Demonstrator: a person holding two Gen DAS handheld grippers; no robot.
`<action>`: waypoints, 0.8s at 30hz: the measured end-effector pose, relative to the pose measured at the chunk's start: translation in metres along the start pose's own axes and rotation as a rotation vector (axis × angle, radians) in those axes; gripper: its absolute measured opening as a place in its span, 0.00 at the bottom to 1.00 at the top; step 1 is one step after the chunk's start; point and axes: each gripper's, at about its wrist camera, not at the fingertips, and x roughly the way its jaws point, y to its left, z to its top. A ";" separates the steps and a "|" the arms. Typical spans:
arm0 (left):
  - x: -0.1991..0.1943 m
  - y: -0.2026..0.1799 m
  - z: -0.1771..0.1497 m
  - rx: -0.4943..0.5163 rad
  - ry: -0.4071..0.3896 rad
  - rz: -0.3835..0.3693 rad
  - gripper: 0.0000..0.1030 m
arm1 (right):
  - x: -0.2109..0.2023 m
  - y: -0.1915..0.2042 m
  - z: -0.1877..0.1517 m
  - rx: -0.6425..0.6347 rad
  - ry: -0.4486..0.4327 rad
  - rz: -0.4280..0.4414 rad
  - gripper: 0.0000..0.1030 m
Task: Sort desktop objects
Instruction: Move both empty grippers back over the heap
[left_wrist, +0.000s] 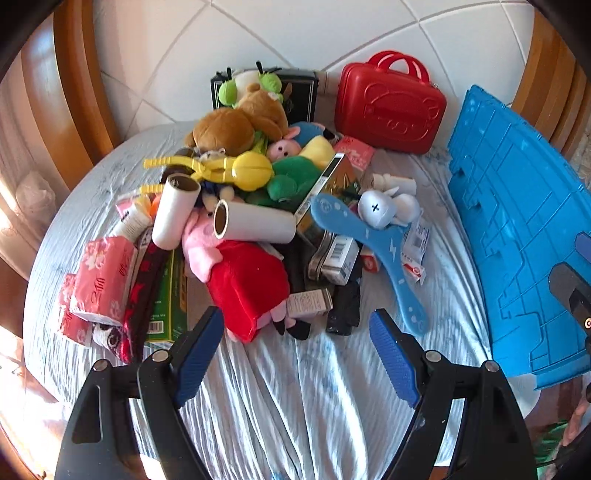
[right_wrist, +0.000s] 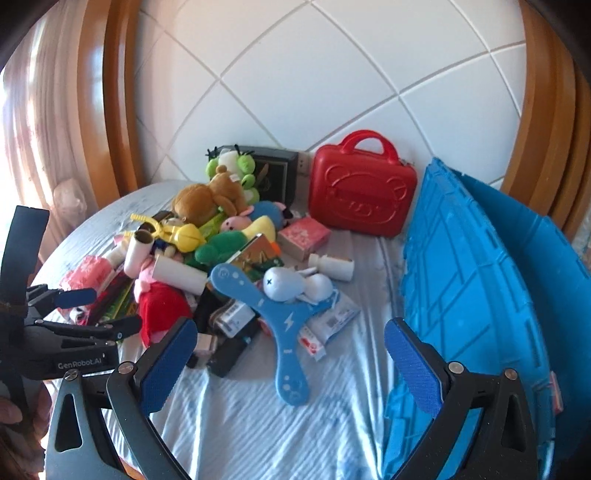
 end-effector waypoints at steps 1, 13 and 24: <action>0.009 0.002 -0.002 -0.006 0.017 -0.010 0.78 | 0.009 0.000 -0.001 0.002 0.021 0.008 1.00; 0.098 -0.016 -0.012 0.009 0.185 -0.068 0.73 | 0.097 -0.005 -0.031 0.045 0.232 0.039 1.00; 0.166 -0.024 0.002 0.006 0.254 -0.023 0.60 | 0.142 -0.025 -0.045 0.082 0.319 0.036 1.00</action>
